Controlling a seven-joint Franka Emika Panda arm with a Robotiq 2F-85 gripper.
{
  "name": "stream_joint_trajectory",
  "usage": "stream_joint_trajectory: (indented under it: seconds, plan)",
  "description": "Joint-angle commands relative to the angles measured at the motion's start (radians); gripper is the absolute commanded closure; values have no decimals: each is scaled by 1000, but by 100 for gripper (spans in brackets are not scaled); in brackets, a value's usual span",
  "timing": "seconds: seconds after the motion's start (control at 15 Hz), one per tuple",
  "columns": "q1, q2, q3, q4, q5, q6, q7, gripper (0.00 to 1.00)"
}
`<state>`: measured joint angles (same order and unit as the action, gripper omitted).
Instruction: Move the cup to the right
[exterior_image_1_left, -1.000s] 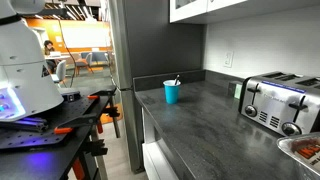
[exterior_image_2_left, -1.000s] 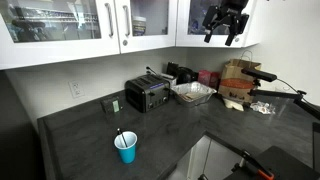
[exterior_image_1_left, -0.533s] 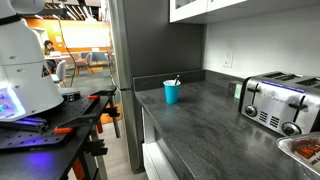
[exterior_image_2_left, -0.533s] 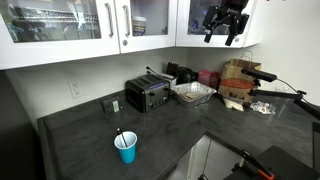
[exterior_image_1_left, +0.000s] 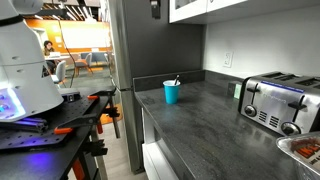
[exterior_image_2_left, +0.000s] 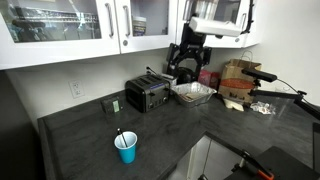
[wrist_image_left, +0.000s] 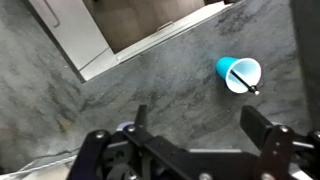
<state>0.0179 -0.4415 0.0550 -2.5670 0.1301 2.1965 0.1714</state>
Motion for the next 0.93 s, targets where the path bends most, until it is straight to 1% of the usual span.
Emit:
stream_joint_trajectory:
  seconds: [0.0, 0.13, 0.2, 0.27, 0.4, 0.53, 0.73, 0.87]
  plan:
    - [49, 194, 69, 11, 54, 172, 87, 0]
    - [71, 329, 102, 37, 84, 283, 172, 0]
    - [74, 406, 113, 51, 82, 384, 223, 0]
    - [85, 475, 113, 80, 90, 416, 239, 0]
    - [101, 596, 103, 123, 51, 506, 266, 0]
    - [121, 724, 83, 190, 44, 536, 266, 0]
    - [152, 882, 69, 295, 60, 555, 238, 0]
    - [155, 957, 80, 362, 85, 530, 218, 0]
